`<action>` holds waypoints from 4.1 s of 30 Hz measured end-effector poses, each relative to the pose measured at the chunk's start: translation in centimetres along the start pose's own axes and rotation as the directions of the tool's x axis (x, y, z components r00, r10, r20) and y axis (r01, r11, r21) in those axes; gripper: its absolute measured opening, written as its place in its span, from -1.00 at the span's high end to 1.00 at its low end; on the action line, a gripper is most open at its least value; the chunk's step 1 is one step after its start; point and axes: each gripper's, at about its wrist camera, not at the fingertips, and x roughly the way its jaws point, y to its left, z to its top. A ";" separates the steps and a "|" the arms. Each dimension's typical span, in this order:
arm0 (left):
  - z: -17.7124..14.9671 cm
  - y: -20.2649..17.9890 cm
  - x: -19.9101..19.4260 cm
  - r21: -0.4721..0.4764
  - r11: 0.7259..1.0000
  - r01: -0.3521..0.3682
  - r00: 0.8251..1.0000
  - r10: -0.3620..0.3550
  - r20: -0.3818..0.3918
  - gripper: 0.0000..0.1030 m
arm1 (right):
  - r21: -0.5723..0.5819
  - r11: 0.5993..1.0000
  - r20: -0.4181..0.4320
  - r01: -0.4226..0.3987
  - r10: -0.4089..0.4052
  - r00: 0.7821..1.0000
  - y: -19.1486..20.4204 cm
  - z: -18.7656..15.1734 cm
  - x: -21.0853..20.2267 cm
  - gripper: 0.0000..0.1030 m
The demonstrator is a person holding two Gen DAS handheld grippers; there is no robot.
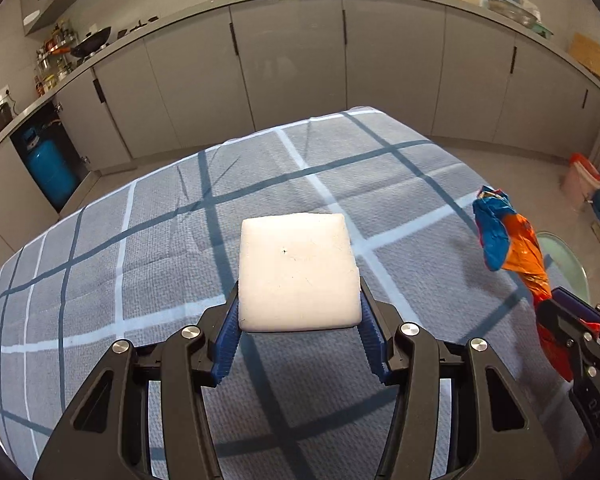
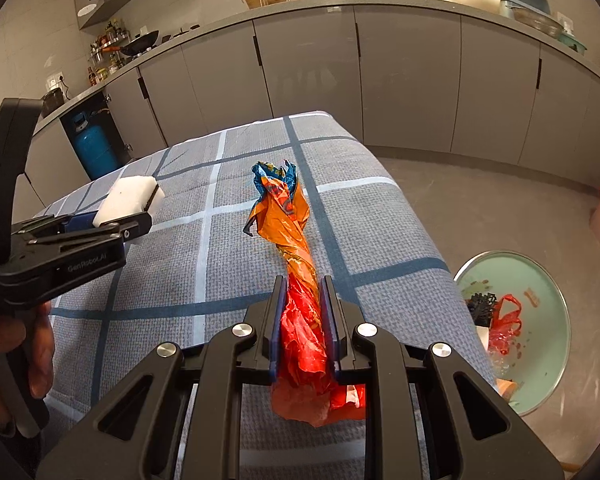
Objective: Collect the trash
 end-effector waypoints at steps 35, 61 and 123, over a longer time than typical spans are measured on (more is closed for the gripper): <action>0.0 -14.6 -5.6 0.265 0.949 0.174 0.977 -0.199 0.073 -0.02 | 0.170 0.975 0.062 0.143 -0.155 0.986 -11.2 -3.2 -7.1 0.62; 0.5 -23.5 -6.1 0.420 0.872 0.252 0.948 -0.309 0.072 -0.02 | 0.262 0.935 0.061 0.238 -0.262 0.963 -18.6 -4.2 -8.9 0.62; -0.2 -22.5 -5.0 0.328 0.901 0.283 0.944 -0.323 0.073 -0.87 | 0.362 0.911 0.110 0.200 -0.255 0.961 -20.9 -5.4 -10.3 -0.50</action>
